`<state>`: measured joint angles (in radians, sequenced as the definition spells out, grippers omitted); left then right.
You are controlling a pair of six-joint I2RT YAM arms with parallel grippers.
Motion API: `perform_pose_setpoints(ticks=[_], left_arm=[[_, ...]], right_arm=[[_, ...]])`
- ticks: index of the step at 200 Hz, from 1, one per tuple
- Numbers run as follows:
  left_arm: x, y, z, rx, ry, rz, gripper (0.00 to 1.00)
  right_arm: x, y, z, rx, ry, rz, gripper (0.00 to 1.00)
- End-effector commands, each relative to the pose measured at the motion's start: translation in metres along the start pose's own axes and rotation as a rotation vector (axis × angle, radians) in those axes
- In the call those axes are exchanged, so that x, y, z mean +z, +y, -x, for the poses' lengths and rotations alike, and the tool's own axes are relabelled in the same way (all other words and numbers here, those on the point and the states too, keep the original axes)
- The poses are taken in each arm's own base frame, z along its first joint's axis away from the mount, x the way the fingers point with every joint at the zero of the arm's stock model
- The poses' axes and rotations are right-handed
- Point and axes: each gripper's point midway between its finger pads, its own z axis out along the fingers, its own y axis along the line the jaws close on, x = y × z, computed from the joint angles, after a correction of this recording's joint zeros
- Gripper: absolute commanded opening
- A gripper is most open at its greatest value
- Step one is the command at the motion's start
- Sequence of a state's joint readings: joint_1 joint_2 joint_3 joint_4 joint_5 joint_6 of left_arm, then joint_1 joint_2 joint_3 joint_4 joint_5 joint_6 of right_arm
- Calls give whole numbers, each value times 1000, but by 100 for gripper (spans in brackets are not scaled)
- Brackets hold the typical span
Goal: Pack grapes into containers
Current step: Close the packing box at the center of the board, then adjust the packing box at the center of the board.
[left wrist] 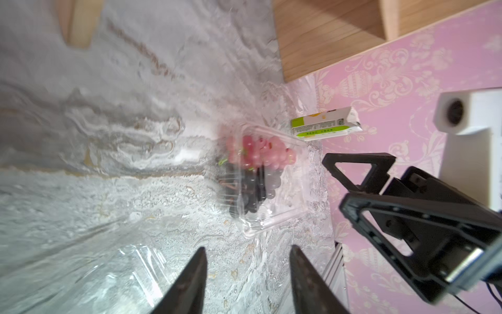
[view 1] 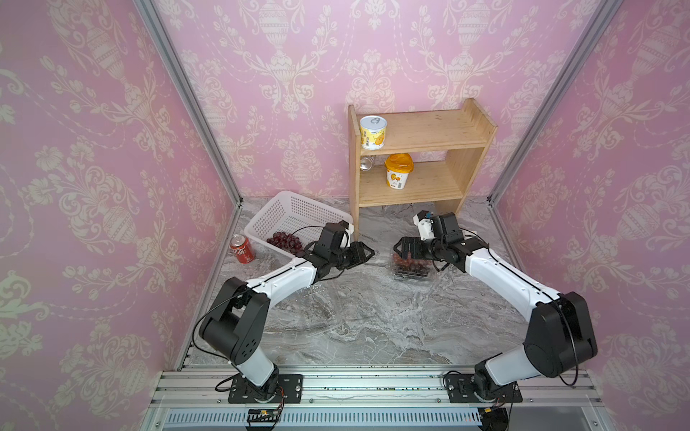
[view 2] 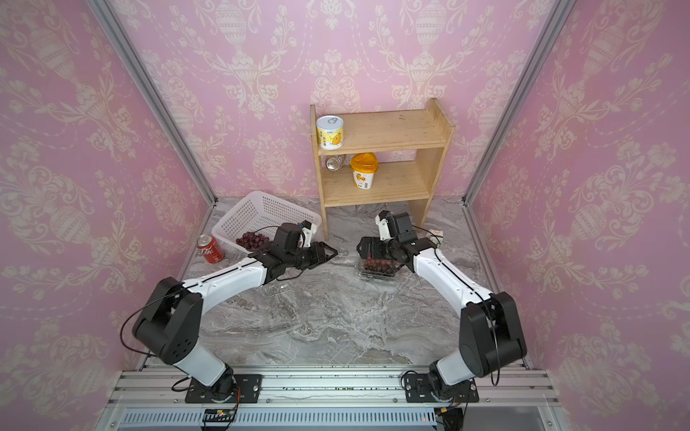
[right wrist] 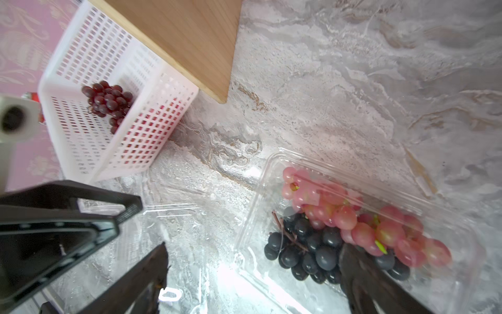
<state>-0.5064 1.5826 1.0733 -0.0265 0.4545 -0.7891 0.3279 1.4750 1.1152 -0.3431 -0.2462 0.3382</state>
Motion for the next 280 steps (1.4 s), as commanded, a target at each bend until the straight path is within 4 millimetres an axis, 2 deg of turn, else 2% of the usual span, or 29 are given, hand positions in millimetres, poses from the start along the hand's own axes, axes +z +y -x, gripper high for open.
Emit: perform_pose_setpoints(ticks=[1,18,30,55,64,105,136,169,186,233,264,280], left_arm=[[-40,27,-18,91,121,188,63],[-67,48,-33,132,178,316,74],[-84,60,-46,152,228,390,77],[-110,77,-70,148,276,467,92],[-113,82,-78,143,293,475,99],[-107,103,-112,87,415,490,99],[-93,111,-129,77,467,486,99],[-58,99,-153,60,533,412,99],[-42,98,-157,20,530,378,99],[-3,87,-147,-76,469,259,99],[31,76,-125,-168,375,162,99],[43,77,-107,-237,301,125,99]], right_arm=[[-11,10,-21,12,52,9,100],[-14,16,-31,-7,68,11,100],[-16,17,-37,-7,76,14,100],[-21,16,-47,-4,89,17,100],[-24,16,-48,-4,85,17,100],[-33,13,-51,1,84,-5,100],[-33,4,-54,38,90,-34,100],[-31,-1,-56,64,98,-45,100],[-33,-5,-55,72,99,-57,100],[-35,-17,-51,104,90,-61,100],[-31,-18,-48,111,91,-54,100],[-30,-17,-46,110,94,-48,100]])
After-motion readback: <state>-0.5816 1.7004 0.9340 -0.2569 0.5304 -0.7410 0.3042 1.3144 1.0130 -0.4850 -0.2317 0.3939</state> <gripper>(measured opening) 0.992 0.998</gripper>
